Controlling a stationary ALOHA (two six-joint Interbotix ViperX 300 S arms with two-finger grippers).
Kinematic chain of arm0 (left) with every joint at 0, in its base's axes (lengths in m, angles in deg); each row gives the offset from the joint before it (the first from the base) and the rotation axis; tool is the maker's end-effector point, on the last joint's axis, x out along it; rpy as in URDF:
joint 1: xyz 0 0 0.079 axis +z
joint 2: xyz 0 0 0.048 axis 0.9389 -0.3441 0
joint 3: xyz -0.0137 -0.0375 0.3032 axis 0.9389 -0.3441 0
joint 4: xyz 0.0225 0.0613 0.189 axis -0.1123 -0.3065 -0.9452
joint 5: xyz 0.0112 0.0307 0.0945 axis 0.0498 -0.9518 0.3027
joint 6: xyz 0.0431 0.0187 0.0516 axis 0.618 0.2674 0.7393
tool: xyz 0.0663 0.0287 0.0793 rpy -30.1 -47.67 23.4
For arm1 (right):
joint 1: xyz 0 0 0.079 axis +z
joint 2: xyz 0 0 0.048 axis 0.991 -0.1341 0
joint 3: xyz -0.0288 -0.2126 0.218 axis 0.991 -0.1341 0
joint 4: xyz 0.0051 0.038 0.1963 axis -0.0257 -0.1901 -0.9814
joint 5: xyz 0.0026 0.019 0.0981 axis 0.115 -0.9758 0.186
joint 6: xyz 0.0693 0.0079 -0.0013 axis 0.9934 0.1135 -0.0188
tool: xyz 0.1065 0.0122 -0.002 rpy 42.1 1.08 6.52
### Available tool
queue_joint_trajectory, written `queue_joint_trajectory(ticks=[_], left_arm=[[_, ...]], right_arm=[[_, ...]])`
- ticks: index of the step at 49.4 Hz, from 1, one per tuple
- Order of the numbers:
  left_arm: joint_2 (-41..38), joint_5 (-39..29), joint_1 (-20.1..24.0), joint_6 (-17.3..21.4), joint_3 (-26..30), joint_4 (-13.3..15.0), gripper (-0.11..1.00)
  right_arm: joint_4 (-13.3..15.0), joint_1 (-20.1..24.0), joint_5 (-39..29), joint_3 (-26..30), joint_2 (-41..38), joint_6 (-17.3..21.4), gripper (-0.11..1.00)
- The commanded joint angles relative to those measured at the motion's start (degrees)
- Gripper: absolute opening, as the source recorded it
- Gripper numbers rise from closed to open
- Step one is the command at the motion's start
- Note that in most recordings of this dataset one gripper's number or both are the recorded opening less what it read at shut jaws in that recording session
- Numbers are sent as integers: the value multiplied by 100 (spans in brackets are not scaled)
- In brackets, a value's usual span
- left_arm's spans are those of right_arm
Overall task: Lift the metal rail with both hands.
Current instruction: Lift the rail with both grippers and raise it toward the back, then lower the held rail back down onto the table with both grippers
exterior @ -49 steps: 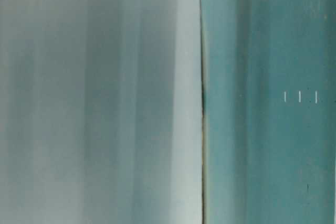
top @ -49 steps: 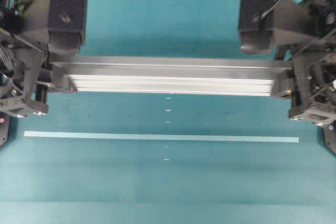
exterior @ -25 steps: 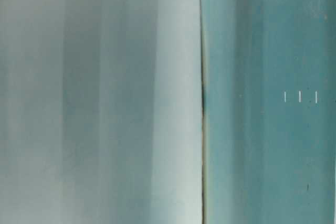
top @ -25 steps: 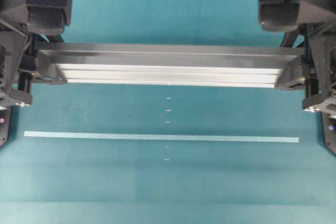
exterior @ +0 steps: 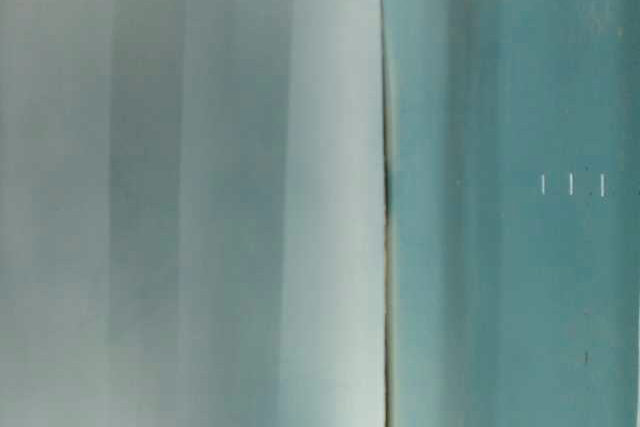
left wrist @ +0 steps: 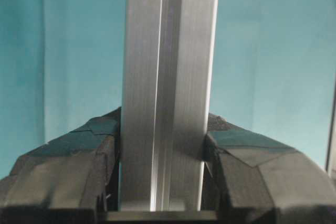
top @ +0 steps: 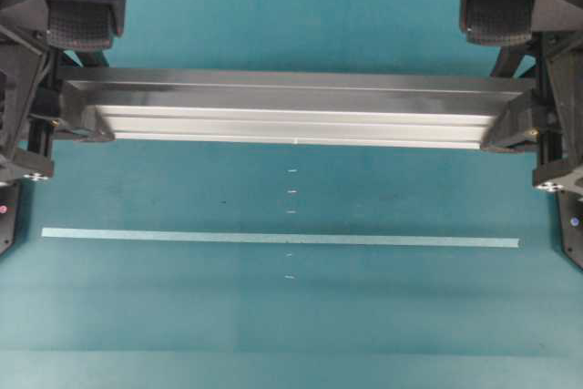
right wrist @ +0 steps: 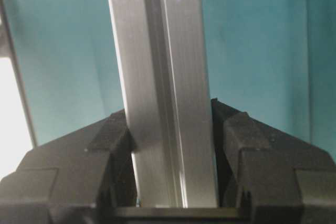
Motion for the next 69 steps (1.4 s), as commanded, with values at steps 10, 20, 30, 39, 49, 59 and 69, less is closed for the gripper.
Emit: queue_joint_trajectory(ticks=[10, 20, 30, 39, 49, 59, 69], left_arm=[[-26, 35, 149, -316, 167, -26, 29], [9, 97, 149, -325, -176, -35, 29], [79, 589, 158, -308, -1107, -44, 29], [211, 1389, 211, -308, -2039, -44, 29], [281, 2074, 290, -299, -3041, -44, 29], [220, 2795, 290, -299, -3665, -44, 29], [70, 3296, 290, -299, -4307, -44, 29]], right_arm=[[62, -18, 44, 114, 9, 299, 39], [158, 53, 62, -264, -26, 299, 39], [158, 53, 246, -1222, -9, 246, 39], [158, 35, 879, -2232, 18, 158, 39], [158, 18, 1767, -3006, 70, -9, 39], [158, 9, 2408, -3612, 0, -167, 39], [158, 26, 3287, -4228, -105, -246, 39]])
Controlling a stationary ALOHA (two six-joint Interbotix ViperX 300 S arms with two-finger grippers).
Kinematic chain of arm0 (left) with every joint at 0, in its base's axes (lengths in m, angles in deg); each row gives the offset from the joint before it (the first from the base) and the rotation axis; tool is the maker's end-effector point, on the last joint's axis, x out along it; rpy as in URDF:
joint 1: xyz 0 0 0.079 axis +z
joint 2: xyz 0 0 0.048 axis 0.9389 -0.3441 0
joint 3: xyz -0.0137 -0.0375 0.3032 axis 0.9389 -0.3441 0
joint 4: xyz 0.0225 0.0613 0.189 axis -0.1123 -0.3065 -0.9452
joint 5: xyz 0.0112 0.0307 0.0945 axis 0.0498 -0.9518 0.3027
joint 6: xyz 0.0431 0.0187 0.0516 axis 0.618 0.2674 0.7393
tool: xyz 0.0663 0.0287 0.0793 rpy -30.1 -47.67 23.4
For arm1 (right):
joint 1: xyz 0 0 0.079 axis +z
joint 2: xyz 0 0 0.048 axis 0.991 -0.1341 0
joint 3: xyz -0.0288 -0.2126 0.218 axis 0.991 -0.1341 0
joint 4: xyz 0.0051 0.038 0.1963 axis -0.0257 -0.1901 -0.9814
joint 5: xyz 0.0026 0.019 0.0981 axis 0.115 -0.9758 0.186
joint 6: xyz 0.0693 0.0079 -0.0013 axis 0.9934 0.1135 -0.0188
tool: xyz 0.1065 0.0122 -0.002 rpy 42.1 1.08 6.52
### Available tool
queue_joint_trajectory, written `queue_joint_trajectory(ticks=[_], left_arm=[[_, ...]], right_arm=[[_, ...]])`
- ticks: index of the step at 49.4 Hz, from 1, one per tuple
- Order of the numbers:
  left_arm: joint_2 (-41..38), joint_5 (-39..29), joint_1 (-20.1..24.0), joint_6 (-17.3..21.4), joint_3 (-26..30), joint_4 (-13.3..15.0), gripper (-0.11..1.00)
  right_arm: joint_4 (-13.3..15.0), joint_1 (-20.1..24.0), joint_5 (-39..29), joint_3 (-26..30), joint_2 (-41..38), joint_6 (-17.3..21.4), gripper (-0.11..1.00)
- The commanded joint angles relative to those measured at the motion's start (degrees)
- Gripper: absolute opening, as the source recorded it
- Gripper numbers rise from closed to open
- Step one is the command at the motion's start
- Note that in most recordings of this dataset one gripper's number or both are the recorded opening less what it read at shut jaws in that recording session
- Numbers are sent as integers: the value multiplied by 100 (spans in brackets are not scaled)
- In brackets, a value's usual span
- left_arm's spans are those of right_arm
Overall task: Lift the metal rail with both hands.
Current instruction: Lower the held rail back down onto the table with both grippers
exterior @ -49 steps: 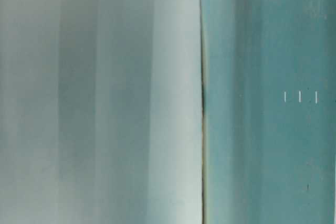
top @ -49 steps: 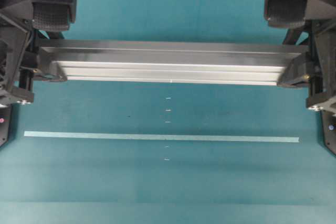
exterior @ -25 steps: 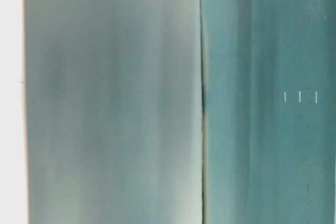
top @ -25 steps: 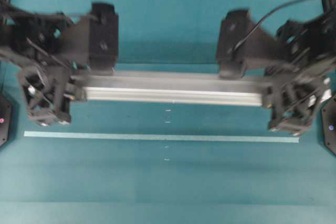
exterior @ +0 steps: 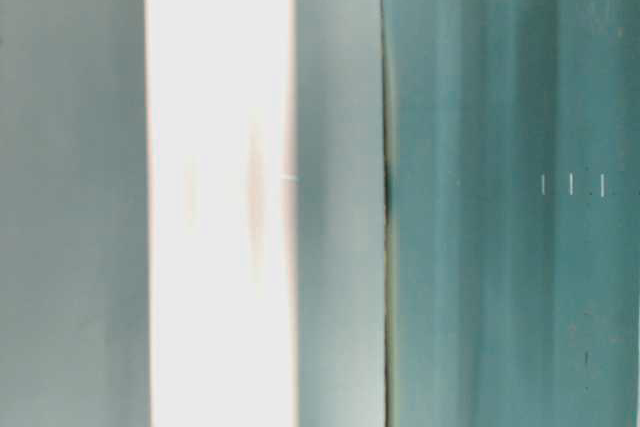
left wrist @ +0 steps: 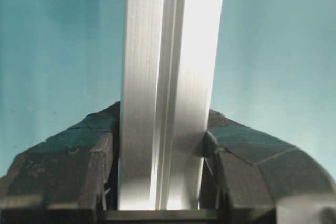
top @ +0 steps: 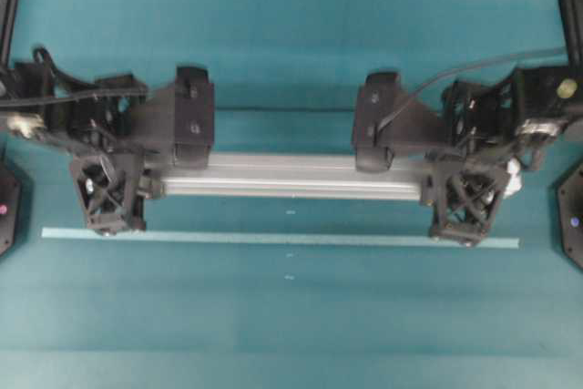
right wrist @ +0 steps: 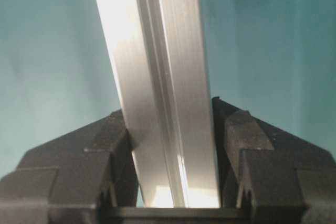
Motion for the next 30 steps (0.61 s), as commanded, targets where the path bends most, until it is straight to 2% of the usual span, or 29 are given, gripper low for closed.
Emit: queue_joint_trajectory(ticks=[1, 15, 21, 30], left_arm=[[-26, 237, 185, -308, -176, -26, 29], [-501, 1292, 167, -334, -800, -26, 29], [-703, 1512, 132, -334, -940, -26, 29], [-976, 1846, 88, -334, -1063, -26, 29]], right_arm=[[-26, 53, 352, -158, -9, 26, 39], [-26, 185, 1450, -844, -290, 18, 39], [-26, 299, 1960, -1081, -439, 26, 39], [-26, 378, 2303, -1204, -633, 18, 38]])
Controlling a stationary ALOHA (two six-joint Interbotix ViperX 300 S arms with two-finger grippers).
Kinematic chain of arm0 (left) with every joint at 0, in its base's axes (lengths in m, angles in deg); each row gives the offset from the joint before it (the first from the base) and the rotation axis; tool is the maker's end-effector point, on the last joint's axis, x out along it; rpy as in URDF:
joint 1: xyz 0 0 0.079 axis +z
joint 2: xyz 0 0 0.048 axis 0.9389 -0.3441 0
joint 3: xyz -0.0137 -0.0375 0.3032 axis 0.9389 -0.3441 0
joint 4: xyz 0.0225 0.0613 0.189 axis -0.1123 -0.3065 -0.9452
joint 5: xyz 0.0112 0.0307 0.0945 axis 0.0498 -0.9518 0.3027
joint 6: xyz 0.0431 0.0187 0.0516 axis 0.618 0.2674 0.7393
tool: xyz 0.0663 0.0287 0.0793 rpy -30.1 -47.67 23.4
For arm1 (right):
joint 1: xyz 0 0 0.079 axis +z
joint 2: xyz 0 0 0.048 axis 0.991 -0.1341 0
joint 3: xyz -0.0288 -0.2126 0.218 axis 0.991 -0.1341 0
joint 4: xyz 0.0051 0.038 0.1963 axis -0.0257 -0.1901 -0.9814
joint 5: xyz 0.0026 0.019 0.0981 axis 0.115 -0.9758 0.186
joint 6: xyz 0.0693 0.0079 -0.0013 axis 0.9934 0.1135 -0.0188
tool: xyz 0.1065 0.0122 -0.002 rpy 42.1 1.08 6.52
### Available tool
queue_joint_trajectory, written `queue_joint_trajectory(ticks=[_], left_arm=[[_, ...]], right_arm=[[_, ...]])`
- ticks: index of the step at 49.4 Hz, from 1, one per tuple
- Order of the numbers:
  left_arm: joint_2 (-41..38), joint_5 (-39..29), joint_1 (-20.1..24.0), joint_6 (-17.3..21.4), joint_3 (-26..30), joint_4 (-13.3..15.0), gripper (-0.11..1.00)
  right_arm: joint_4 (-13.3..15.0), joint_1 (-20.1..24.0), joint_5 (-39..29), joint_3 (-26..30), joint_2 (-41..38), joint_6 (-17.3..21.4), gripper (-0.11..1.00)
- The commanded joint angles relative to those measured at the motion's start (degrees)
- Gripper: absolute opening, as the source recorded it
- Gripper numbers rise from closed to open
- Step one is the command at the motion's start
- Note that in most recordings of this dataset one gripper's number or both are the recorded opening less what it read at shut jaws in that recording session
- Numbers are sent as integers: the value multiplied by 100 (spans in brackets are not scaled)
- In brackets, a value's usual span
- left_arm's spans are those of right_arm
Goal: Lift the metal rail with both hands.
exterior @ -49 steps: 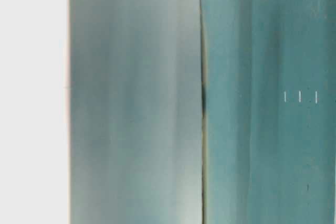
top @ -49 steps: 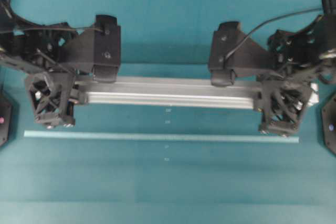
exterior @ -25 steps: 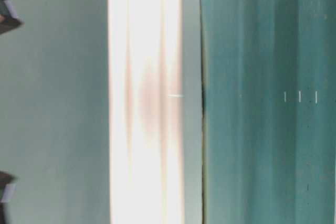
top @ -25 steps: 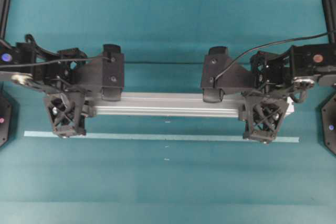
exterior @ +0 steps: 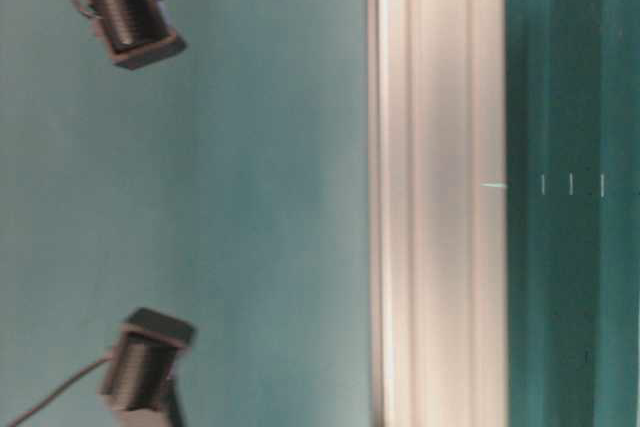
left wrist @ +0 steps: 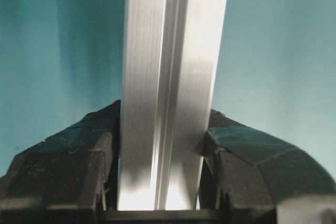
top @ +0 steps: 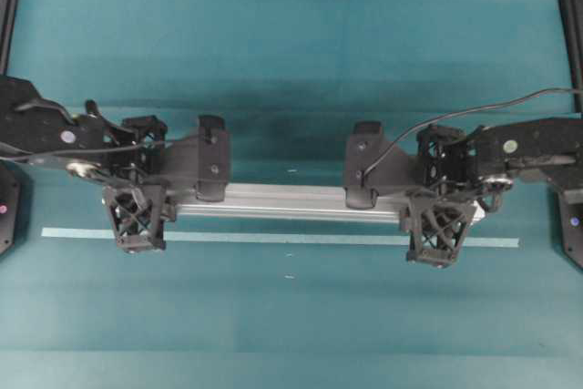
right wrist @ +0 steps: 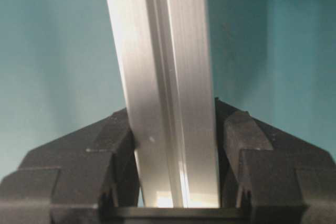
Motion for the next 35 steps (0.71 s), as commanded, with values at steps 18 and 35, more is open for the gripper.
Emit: queue_joint_trajectory(ticks=[18, 35], left_arm=[[-457, 642, 26, -334, -176, 26, 29], [-765, 1002, -79, -343, -246, 26, 29]], right_arm=[[-26, 149, 791, -193, -404, -123, 38], [-26, 176, 1063, -185, -703, -272, 38]])
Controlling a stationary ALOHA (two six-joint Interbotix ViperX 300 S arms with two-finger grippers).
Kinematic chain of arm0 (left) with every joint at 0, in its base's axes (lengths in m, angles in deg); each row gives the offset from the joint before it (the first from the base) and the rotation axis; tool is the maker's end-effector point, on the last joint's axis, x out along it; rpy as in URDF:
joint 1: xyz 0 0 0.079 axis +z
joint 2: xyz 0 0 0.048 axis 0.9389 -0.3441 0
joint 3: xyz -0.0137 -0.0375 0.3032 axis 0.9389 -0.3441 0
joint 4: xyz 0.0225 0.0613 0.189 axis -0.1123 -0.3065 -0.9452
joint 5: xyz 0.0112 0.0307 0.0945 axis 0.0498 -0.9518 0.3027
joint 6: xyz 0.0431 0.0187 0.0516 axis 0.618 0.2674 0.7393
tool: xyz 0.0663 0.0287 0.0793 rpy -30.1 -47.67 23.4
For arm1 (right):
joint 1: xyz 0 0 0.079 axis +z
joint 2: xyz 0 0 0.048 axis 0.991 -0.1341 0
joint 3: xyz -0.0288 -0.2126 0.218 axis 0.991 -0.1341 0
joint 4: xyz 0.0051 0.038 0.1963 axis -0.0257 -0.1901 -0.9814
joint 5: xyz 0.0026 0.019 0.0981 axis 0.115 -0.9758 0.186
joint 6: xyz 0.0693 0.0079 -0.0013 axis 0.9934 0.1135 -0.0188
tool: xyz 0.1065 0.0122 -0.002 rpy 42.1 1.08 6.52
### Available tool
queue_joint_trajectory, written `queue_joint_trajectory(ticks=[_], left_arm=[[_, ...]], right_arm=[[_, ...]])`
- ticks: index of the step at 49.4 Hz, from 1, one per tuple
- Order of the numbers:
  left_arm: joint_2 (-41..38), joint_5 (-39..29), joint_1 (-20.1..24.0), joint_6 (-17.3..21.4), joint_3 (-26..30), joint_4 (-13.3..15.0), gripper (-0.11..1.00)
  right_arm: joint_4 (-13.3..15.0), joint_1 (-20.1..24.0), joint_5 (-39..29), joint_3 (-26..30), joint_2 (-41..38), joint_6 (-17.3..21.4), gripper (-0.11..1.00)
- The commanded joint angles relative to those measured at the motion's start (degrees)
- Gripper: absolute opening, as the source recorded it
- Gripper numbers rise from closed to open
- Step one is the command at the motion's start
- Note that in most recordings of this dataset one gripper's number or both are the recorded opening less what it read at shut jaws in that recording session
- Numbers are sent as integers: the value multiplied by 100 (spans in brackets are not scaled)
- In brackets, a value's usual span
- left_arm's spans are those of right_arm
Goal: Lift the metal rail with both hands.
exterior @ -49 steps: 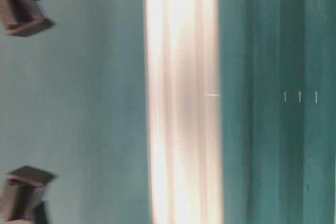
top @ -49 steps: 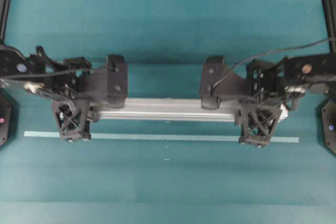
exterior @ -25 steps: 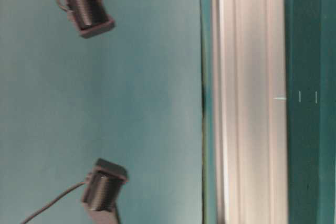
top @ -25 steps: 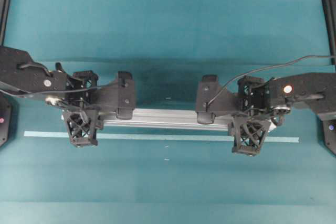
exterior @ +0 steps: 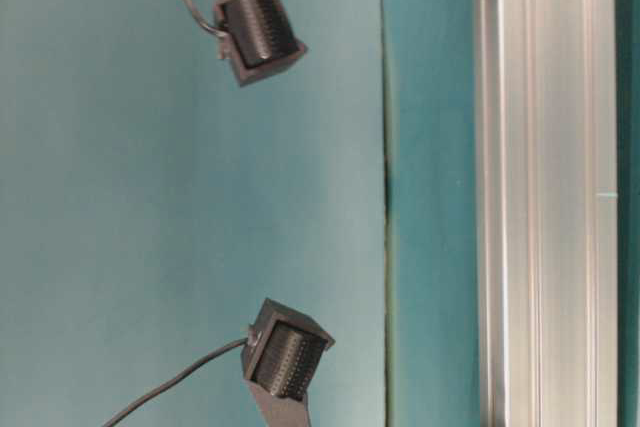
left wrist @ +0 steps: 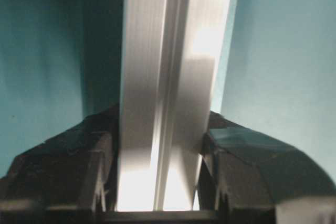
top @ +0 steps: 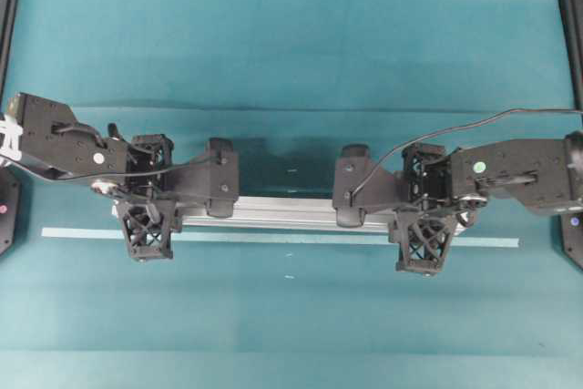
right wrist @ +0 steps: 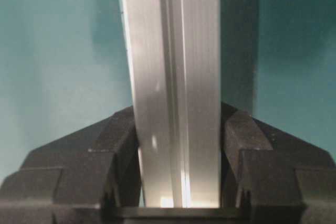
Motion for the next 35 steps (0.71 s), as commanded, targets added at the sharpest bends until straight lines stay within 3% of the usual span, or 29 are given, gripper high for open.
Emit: queue_joint_trajectory(ticks=[1, 12, 24, 35], left_arm=[[-26, 123, 35, -325, 44, 18, 29], [-53, 105, -62, -343, 70, 26, 29], [-62, 132, -158, -773, 53, 18, 29], [-62, 167, -149, -765, 44, 18, 29]], right_arm=[[-35, 123, 149, 70, -9, -35, 38], [-35, 176, 193, 35, -35, -35, 38], [-35, 158, 413, -88, -53, 9, 38], [-26, 70, 483, -114, -97, 0, 38]])
